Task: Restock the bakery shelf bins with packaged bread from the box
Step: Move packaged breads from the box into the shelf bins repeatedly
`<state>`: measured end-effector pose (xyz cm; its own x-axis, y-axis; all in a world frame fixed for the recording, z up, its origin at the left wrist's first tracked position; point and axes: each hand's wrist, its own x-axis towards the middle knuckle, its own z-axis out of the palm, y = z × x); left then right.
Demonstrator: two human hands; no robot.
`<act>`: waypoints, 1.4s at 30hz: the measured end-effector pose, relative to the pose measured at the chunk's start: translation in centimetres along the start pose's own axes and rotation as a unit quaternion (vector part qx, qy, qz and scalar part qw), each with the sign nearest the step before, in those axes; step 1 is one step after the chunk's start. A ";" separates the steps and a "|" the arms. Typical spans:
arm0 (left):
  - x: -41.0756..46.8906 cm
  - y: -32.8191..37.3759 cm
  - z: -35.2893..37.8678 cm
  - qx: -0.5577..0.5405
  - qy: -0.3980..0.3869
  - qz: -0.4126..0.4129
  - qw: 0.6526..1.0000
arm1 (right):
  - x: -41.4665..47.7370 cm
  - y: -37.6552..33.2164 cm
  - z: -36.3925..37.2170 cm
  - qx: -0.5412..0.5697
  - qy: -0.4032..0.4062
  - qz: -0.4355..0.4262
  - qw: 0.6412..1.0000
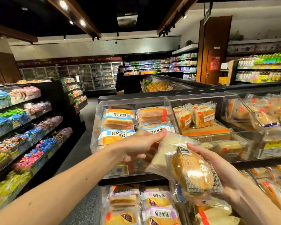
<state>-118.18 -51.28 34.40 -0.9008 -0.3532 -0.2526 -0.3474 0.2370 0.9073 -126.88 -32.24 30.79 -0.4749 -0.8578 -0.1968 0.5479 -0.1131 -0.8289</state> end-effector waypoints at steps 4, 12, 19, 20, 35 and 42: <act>-2.4 -1.3 -0.6 -0.115 -0.072 -0.020 0.991 | 0.5 0.9 2.0 0.019 -0.030 -0.010 0.999; -3.4 -2.5 -4.9 0.001 0.094 0.042 0.995 | 2.1 1.3 4.7 -0.075 -0.007 0.037 0.997; -2.5 -1.4 -11.0 0.506 0.418 0.401 0.639 | 1.2 1.7 3.9 0.011 0.006 0.053 0.999; -1.7 -1.7 -11.7 0.568 0.403 0.410 0.588 | 1.2 1.6 4.1 0.010 0.017 0.047 0.999; 5.6 -1.3 -11.4 0.723 0.328 0.172 0.584 | 0.9 1.4 4.1 -0.047 0.085 0.005 0.995; 6.4 -1.4 -11.9 0.703 0.331 0.140 0.614 | 1.6 1.5 4.6 -0.023 0.099 -0.018 0.995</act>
<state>-120.34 -64.65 35.53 -0.8348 -0.3011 0.4609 -0.5039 0.7552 -0.4192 -123.67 -36.12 31.69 -0.6222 -0.7377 -0.2620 0.4978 -0.1146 -0.8597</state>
